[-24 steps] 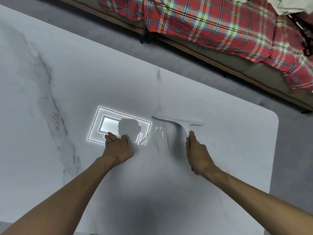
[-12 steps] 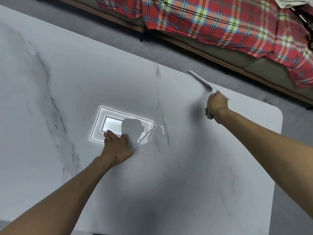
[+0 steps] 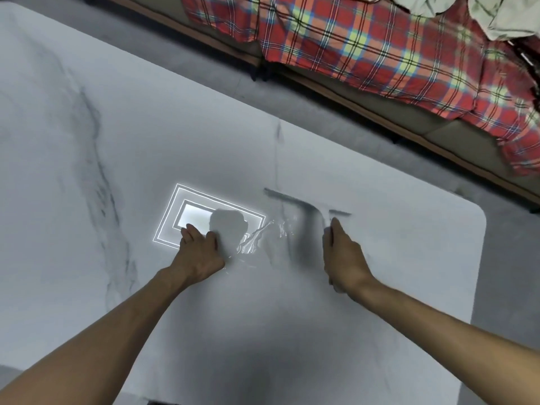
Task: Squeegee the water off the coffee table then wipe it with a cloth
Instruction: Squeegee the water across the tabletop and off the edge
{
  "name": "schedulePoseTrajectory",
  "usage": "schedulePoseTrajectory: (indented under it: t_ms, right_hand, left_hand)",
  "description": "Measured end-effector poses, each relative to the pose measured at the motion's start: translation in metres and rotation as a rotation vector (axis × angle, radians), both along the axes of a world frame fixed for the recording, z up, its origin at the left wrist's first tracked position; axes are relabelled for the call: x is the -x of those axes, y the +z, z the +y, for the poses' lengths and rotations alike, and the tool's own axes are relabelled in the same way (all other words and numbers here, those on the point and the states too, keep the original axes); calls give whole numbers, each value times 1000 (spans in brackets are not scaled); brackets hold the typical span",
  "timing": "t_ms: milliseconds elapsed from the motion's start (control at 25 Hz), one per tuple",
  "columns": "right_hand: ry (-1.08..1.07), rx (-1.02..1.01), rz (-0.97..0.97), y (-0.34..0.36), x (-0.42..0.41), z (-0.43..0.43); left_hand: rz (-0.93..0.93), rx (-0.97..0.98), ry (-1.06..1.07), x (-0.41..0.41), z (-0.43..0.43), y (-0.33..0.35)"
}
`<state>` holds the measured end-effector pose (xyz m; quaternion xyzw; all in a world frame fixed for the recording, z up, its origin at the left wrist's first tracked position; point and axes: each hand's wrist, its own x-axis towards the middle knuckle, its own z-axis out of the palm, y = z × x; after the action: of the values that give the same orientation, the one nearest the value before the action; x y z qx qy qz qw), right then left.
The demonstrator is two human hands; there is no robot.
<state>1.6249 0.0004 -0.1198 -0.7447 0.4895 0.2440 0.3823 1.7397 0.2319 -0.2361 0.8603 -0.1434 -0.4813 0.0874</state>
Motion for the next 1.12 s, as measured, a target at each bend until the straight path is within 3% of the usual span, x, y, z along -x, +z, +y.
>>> schedulePoseTrajectory:
  t_ms: [120,320,600,840,1120]
  right_hand:
    - [-96,94,-163,-15,-86,-32]
    - [107,139,-176,-52,-142,-13]
    - [451,195,-159,-58,11,32]
    - [513,208,-56,-42,130,28]
    - [500,221,-19,-13,180,27]
  left_hand:
    - [-45,78,-18,1,15,-4]
    - [-178,220,91,14,52,-8]
    - [-196,190,59,57,96,-9]
    - [-106,198,106,106,118,-6]
    - [-41,171,216,163,161,11]
